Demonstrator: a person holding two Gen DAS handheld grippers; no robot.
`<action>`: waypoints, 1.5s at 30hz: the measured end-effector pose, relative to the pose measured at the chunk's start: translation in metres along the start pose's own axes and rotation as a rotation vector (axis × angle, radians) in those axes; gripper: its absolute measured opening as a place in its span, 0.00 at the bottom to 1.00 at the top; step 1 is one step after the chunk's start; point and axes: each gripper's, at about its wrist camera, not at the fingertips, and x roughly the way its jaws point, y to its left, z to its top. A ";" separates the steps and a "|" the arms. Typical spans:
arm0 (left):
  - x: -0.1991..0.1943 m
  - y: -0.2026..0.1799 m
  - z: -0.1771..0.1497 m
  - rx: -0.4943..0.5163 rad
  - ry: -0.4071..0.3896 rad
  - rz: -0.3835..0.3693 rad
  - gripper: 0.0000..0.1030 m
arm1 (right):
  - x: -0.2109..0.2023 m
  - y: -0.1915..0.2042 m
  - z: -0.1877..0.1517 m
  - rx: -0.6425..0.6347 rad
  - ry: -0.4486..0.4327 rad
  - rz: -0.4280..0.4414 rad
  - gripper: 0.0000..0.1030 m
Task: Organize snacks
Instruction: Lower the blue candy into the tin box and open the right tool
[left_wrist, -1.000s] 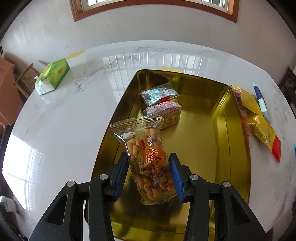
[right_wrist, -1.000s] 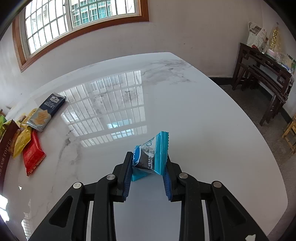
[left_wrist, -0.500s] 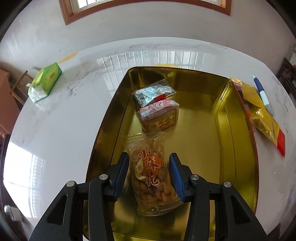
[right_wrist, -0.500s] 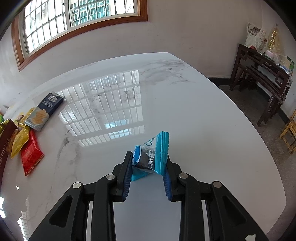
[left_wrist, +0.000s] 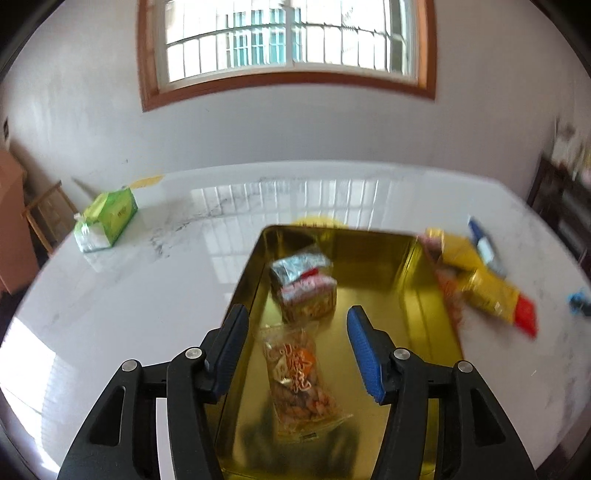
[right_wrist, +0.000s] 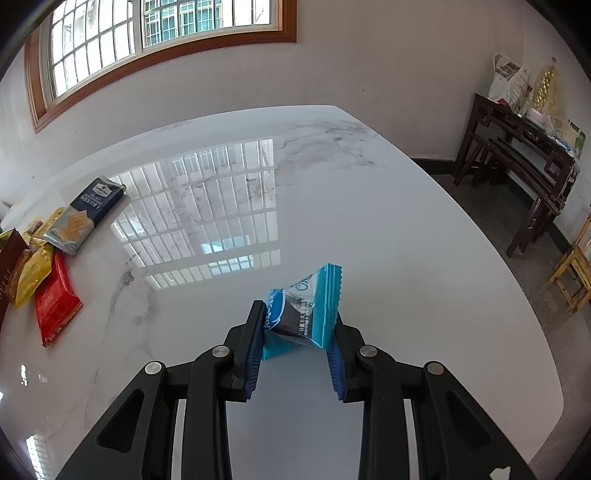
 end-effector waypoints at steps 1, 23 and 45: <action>-0.002 0.010 0.002 -0.040 -0.012 -0.016 0.55 | 0.000 0.000 0.000 0.001 0.000 -0.005 0.27; 0.052 0.150 -0.003 -0.233 -0.065 0.299 0.55 | -0.120 0.221 0.062 -0.360 -0.149 0.530 0.26; 0.056 0.156 -0.005 -0.254 -0.034 0.253 0.67 | -0.010 0.424 0.059 -0.691 0.146 0.536 0.29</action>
